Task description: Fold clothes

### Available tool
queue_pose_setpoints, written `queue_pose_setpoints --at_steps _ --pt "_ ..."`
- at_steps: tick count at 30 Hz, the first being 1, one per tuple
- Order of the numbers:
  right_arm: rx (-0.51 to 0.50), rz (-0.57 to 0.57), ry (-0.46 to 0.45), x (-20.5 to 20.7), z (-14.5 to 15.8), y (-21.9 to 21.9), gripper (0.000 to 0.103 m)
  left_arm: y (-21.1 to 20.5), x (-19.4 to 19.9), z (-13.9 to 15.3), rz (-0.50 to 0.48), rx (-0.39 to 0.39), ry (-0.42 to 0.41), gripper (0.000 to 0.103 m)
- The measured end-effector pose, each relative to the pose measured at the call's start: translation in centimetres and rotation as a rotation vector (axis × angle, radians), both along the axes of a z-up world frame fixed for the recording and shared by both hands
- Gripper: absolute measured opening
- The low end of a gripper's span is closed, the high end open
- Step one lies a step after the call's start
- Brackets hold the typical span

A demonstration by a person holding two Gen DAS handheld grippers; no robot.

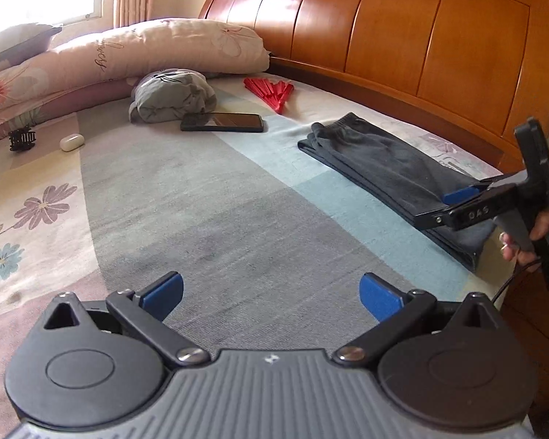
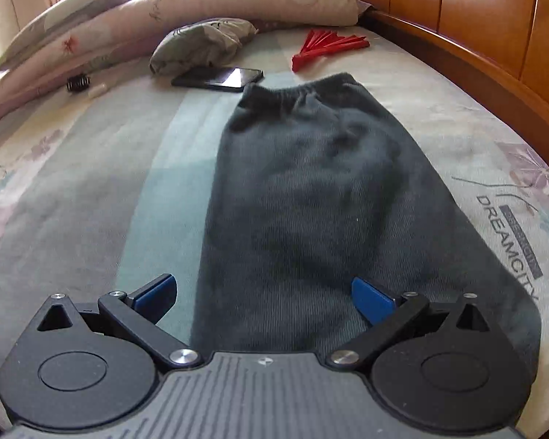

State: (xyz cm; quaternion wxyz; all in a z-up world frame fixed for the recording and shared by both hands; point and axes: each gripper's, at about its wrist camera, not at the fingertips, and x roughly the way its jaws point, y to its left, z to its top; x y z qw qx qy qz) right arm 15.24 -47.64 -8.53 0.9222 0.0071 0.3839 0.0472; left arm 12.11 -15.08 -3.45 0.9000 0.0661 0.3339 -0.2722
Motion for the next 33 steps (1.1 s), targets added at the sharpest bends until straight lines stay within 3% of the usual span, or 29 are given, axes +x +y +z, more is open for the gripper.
queue_pose_setpoints --at_steps 5,9,14,23,29,33 --pt "-0.158 0.019 0.016 -0.5 -1.0 2.4 0.103 -0.1 -1.5 0.4 -0.014 -0.030 0.031 0.102" --pt "-0.076 -0.011 0.053 -1.2 0.6 1.4 0.103 -0.4 -2.4 0.8 -0.007 -0.035 0.040 0.102" --pt "0.044 -0.075 0.072 -5.1 3.0 1.1 0.103 -1.7 -3.5 1.2 -0.048 -0.010 0.021 0.102" --pt "0.123 -0.220 0.057 -12.3 5.3 2.2 0.103 -4.0 -5.3 2.5 -0.116 0.001 -0.003 0.102" --pt "0.114 -0.272 0.088 -14.9 5.6 3.7 0.103 -4.2 -6.3 3.7 -0.148 -0.027 -0.012 0.102" --pt "0.102 -0.287 0.072 -16.4 6.2 4.9 0.103 -4.6 -6.3 3.7 -0.133 -0.045 0.045 0.102"
